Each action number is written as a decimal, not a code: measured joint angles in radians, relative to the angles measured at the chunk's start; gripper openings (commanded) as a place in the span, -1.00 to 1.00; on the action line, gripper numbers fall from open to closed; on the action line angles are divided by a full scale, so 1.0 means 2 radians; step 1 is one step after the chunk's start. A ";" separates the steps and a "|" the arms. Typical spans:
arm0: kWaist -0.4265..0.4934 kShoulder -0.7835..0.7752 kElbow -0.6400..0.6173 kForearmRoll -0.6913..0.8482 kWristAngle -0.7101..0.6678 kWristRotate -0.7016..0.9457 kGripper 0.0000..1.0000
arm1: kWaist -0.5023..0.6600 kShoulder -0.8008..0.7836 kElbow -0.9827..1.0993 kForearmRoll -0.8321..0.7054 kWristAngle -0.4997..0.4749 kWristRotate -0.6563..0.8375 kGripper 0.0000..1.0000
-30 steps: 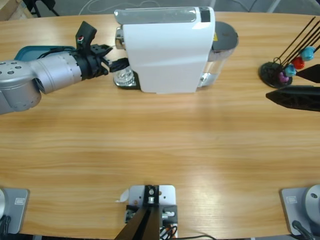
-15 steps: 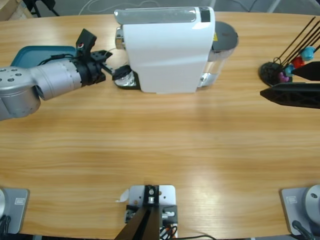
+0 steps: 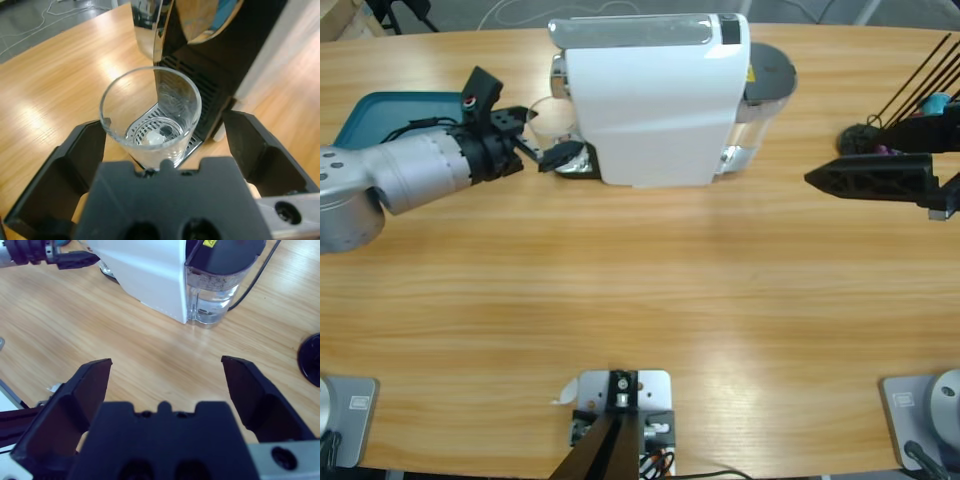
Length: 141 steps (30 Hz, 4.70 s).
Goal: Pour coffee
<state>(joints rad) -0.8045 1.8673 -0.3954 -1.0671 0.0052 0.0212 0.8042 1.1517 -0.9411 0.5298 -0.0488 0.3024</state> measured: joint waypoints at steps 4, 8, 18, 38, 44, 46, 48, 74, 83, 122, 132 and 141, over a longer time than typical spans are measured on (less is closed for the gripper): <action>-0.009 -0.029 0.028 -0.001 0.001 0.000 1.00 | 0.000 0.013 -0.006 0.001 -0.003 0.004 1.00; -0.026 -0.073 0.069 -0.001 0.023 0.000 1.00 | 0.000 0.021 -0.027 0.015 -0.010 0.007 1.00; -0.032 -0.270 0.066 0.257 0.073 -0.021 1.00 | -0.052 0.065 -0.166 0.109 -0.053 -0.025 -1.00; -0.038 -0.333 -0.046 0.603 -0.001 -0.041 1.00 | -0.087 0.454 -0.830 0.488 -0.018 -0.038 -1.00; -0.035 -0.333 -0.046 0.602 -0.001 -0.041 1.00 | -0.086 0.485 -0.837 0.490 -0.008 -0.038 -1.00; -0.035 -0.333 -0.046 0.602 -0.001 -0.041 1.00 | -0.086 0.488 -0.837 0.490 -0.001 -0.036 -1.00; -0.035 -0.332 -0.046 0.602 -0.001 -0.041 1.00 | -0.086 0.489 -0.837 0.490 0.004 -0.032 -1.00; -0.016 -0.326 -0.046 0.601 -0.004 -0.041 1.00 | -0.086 0.489 -0.785 0.491 0.017 -0.022 -1.00; -0.014 -0.326 -0.046 0.601 -0.006 -0.041 1.00 | -0.086 0.489 -0.785 0.491 0.017 -0.025 -1.00; -0.013 -0.321 -0.046 0.598 -0.007 -0.041 1.00 | -0.093 0.501 -0.785 0.491 0.021 -0.032 -1.00; -0.012 -0.318 -0.046 0.598 -0.007 -0.041 1.00 | -0.091 0.461 -0.833 0.491 0.026 -0.045 1.00; -0.010 -0.320 -0.051 0.597 -0.012 -0.041 1.00 | -0.025 0.295 -0.579 0.420 0.026 -0.071 1.00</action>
<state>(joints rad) -0.8246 1.2276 -0.4972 0.1261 -0.0189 -0.0609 0.7535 1.7420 -2.0982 1.3694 0.0035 0.1597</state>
